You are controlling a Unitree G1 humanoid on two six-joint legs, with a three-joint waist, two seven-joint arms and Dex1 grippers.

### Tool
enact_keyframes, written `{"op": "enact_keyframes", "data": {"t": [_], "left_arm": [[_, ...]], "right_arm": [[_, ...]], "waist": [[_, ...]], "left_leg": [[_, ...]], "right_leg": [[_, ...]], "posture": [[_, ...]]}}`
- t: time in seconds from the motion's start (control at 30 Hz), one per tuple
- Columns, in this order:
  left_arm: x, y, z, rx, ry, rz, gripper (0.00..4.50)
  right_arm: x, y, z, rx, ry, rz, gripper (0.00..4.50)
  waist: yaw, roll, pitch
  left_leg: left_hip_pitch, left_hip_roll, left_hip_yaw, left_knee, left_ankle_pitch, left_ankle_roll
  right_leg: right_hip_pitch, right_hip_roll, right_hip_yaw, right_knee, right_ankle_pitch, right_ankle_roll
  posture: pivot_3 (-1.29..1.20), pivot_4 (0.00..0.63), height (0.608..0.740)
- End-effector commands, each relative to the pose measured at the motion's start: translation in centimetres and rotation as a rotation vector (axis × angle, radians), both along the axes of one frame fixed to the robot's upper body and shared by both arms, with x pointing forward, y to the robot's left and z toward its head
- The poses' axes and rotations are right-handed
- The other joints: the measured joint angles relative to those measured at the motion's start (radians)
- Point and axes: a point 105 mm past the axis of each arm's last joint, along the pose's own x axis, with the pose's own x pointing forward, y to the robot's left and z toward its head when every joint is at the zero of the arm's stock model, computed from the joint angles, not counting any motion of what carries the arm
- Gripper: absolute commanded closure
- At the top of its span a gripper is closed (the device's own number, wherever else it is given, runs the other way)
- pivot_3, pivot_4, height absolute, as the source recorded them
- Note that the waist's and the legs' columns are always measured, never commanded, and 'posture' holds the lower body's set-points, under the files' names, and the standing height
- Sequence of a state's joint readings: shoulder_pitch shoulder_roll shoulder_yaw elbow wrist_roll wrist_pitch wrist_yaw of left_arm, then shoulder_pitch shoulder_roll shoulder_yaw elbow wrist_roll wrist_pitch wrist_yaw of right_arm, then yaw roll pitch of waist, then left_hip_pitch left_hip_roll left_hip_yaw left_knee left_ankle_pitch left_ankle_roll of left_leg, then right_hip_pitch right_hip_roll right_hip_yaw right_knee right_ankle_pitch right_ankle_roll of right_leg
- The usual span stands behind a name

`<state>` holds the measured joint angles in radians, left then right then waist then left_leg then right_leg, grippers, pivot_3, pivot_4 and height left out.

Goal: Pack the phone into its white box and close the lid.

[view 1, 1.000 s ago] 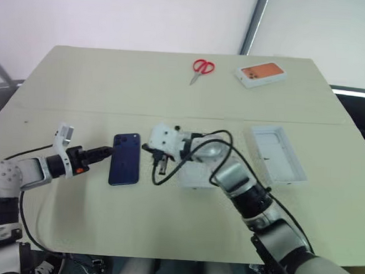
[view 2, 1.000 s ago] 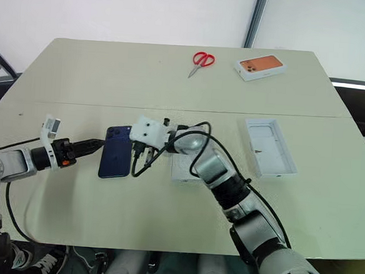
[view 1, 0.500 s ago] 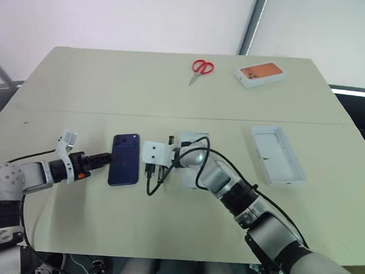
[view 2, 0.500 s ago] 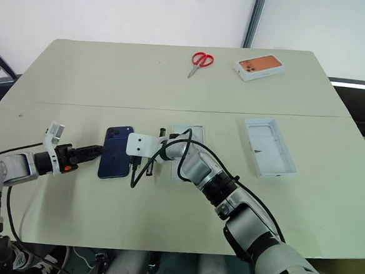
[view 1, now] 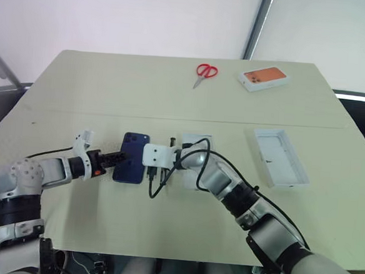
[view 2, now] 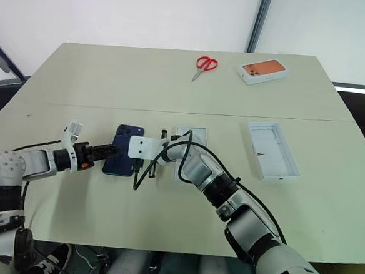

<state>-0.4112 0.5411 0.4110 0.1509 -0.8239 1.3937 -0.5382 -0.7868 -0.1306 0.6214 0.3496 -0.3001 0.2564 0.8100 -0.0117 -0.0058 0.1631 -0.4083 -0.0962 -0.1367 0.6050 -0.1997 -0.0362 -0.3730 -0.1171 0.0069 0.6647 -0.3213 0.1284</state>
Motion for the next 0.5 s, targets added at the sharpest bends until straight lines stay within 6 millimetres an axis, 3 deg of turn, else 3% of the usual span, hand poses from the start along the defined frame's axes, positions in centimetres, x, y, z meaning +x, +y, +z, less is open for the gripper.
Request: {"op": "enact_keyframes", "data": {"t": [0.03, 0.23, 0.33, 0.43, 0.5], "left_arm": [[-1.4, -2.0, -2.5, -0.024, 0.151, -0.078, 2.03], [-0.5, -1.5, -2.3, -0.027, 0.121, -0.031, 2.03], [-0.4, -0.9, -2.2, -0.074, 0.125, 0.003, 2.89], [-0.5, -1.0, -2.3, -0.103, 0.133, 0.002, 4.35], [-0.6, -1.1, -2.5, -0.107, 0.139, 0.003, 4.47]], "right_arm": [[-0.1, 0.7, 1.5, 0.037, -0.053, 0.027, 4.48], [-0.2, 0.6, 1.2, 0.032, -0.053, 0.029, 4.48], [-0.1, 0.4, 1.2, 0.033, -0.054, 0.020, 4.50], [0.1, 0.2, 1.2, 0.030, -0.059, 0.015, 4.50], [0.2, 0.1, 1.1, 0.026, -0.063, 0.011, 4.50]], "waist": [[0.000, 0.000, 0.000], [0.000, 0.000, 0.000], [-0.002, 0.000, 0.000], [-0.003, -0.002, -0.001], [-0.008, -0.002, -0.001]], "left_leg": [[0.000, 0.000, 0.000, 0.000, 0.000, 0.000], [0.000, 0.000, 0.000, 0.000, 0.000, 0.000], [0.000, 0.000, 0.000, 0.000, 0.000, 0.000], [0.000, 0.000, 0.000, 0.000, 0.000, 0.000], [0.000, 0.000, 0.000, -0.001, 0.000, 0.000]], "right_leg": [[0.000, 0.000, 0.000, 0.000, 0.000, 0.000], [0.000, 0.000, 0.000, 0.000, 0.000, 0.000], [0.000, 0.000, 0.000, 0.000, 0.000, 0.000], [0.000, 0.000, 0.000, 0.000, 0.000, 0.000], [0.000, 0.000, 0.000, 0.000, 0.000, 0.000]], "posture": [[0.00, 0.150, 0.740], [0.00, 0.150, 0.740], [0.00, 0.150, 0.740], [0.00, 0.150, 0.740], [0.00, 0.150, 0.740]]}}
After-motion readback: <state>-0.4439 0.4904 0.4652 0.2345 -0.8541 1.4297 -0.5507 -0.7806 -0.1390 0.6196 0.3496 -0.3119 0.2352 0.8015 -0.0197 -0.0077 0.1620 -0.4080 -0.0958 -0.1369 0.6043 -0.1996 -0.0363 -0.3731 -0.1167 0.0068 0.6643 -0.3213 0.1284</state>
